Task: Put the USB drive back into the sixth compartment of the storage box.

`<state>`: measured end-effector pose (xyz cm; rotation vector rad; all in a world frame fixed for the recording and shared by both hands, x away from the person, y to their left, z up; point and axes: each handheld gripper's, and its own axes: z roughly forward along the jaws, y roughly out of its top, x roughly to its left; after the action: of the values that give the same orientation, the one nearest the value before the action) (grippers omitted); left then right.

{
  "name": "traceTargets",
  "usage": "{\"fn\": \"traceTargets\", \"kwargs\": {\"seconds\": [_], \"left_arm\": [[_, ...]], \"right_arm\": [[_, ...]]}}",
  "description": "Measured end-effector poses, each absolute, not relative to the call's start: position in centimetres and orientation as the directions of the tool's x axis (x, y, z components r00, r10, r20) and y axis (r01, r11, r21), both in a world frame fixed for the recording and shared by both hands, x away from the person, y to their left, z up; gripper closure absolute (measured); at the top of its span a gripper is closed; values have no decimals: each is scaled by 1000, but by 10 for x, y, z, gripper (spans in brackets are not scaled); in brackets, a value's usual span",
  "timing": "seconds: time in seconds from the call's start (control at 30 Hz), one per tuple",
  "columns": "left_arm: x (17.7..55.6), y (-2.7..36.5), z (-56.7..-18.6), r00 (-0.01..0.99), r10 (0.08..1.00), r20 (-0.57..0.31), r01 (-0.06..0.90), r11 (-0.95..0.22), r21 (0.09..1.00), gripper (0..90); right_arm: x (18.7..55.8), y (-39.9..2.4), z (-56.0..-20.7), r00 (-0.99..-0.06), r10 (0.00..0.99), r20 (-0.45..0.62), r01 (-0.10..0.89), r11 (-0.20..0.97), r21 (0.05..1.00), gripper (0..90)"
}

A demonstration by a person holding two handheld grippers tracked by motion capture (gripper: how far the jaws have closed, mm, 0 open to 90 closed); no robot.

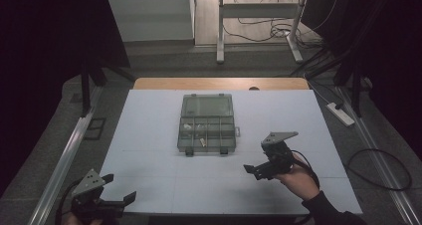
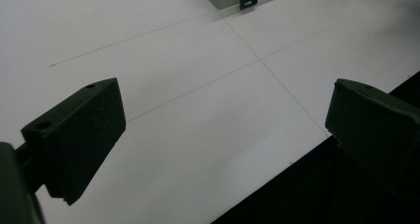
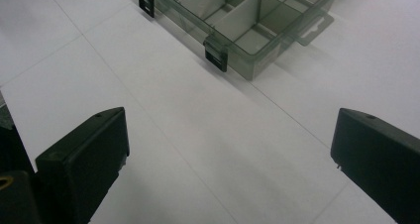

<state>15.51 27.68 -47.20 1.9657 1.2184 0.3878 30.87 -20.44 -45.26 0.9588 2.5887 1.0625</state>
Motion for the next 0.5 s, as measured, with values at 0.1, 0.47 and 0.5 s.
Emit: {"fn": "traceTargets", "kwargs": {"seconds": [0.1,0.47,0.5], "left_arm": [[155,277,-472,495,858,-136,622,-240,745,21],[155,277,-472,493,859,-140,624,-238,744,21],[155,277,-472,493,859,-140,624,-238,744,21]], "right_arm": [[307,-208,-452,-770,635,70,500,531,684,18],[295,-231,-450,-748,660,64,513,515,687,16],[294,-233,-450,-746,663,62,515,515,686,16]]}}
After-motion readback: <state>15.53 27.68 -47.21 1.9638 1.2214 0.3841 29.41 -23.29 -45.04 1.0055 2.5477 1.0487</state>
